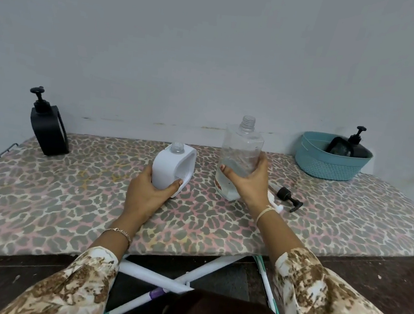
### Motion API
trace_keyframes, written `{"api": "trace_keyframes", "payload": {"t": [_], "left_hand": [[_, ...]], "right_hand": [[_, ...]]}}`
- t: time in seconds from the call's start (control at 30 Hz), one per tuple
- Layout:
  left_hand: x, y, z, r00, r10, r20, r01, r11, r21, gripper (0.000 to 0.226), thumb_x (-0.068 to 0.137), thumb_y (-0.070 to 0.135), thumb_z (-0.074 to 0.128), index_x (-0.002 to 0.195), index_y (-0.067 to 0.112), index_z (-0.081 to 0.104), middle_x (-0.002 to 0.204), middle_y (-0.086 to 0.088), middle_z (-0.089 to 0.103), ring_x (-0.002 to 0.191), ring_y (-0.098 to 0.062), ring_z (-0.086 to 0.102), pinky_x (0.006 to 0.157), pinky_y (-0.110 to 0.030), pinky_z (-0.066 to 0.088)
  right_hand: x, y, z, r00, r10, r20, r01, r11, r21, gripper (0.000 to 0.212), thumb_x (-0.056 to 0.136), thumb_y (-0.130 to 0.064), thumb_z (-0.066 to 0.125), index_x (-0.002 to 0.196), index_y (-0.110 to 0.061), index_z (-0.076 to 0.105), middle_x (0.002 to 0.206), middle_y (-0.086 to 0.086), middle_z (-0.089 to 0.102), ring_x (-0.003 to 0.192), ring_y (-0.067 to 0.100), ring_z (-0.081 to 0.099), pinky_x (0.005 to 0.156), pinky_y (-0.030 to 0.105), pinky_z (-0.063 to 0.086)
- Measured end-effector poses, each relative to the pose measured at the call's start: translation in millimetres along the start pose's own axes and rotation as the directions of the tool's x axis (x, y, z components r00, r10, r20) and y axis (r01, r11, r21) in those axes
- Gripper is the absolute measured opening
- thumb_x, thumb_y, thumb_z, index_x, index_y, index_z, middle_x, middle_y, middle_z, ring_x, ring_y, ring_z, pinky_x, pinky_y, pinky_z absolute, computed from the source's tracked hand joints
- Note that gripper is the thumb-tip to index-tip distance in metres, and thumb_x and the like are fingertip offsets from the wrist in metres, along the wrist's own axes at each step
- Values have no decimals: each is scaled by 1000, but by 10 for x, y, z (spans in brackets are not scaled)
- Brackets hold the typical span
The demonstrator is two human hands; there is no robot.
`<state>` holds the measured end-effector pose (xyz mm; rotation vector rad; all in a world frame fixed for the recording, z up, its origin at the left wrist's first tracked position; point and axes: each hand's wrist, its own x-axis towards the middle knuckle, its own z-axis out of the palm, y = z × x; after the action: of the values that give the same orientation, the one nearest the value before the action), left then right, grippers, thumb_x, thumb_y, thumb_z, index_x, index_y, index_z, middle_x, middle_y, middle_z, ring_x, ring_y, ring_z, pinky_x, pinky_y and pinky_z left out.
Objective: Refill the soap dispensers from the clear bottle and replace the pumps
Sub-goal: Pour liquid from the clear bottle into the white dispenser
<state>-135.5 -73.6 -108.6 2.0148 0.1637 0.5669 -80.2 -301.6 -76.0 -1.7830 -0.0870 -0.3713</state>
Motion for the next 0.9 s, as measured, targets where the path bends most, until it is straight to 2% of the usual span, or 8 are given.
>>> {"api": "trace_keyframes", "payload": {"t": [0.1, 0.2, 0.27, 0.37, 0.47, 0.6, 0.77, 0.9], "left_hand": [[-14, 38, -9, 1000, 21, -11, -21, 1000, -9, 68, 72, 40, 81, 130, 23, 51, 116, 4, 63, 99, -14, 61, 81, -36, 56], [-10, 39, -9, 1000, 29, 1, -29, 1000, -7, 67, 71, 41, 82, 129, 24, 52, 115, 5, 64, 99, -15, 62, 78, -32, 55], [-2, 34, -6, 1000, 14, 9, -14, 1000, -23, 62, 71, 40, 82, 124, 23, 56, 113, 3, 66, 99, -16, 64, 75, -29, 54], [2, 21, 4, 1000, 3, 18, -2, 999, -42, 58, 71, 38, 83, 121, 20, 59, 112, 1, 67, 98, -16, 64, 72, -23, 52], [4, 16, 5, 1000, 3, 10, -3, 1000, -31, 58, 71, 39, 82, 119, 17, 60, 111, 0, 68, 97, -16, 64, 70, -21, 51], [-2, 23, 1, 1000, -1, 1, 1, 1000, -11, 60, 69, 45, 82, 117, 16, 61, 108, 1, 68, 95, -16, 64, 74, -32, 56], [-21, 37, -7, 1000, 7, 22, -7, 1000, -14, 65, 67, 54, 79, 118, 19, 60, 107, 4, 67, 95, -15, 64, 76, -36, 57], [-29, 49, -15, 999, 2, 33, -1, 1000, -18, 72, 64, 64, 74, 121, 22, 59, 109, 4, 68, 96, -16, 65, 77, -38, 57]], "right_hand": [[78, 11, 166, 996, 26, -81, -21, 998, 53, 97, 51, -48, 89, 132, -24, 42, 128, -3, 55, 116, 15, 54, 102, 36, 46], [104, -6, 240, 981, 12, -193, -10, 1000, 9, 69, 59, -38, 88, 117, -27, 52, 112, -6, 62, 102, 13, 60, 93, 36, 53], [127, -53, 250, 980, -8, -197, 1, 999, -37, 56, 64, -32, 86, 110, -28, 54, 102, -8, 63, 93, 11, 61, 87, 35, 55], [157, -137, 228, 988, -93, -122, 66, 975, -211, 52, 66, -35, 84, 109, -25, 57, 98, -8, 64, 89, 13, 62, 79, 32, 55], [143, -254, 189, 974, -226, -23, 195, 884, -426, 57, 69, -35, 79, 120, -22, 56, 100, -5, 66, 86, 16, 63, 70, 30, 53], [99, -367, 123, 936, -343, 74, 312, 717, -623, 64, 74, -27, 75, 133, -25, 49, 102, -2, 69, 85, 21, 65, 62, 28, 49], [39, -420, 78, 914, -366, 173, 357, 527, -771, 64, 77, -20, 72, 134, -27, 46, 104, -3, 68, 84, 22, 65, 60, 30, 48], [5, -456, 79, 906, -359, 226, 377, 437, -817, 66, 76, -20, 72, 135, -28, 44, 102, -4, 67, 81, 21, 64, 59, 30, 46]]}}
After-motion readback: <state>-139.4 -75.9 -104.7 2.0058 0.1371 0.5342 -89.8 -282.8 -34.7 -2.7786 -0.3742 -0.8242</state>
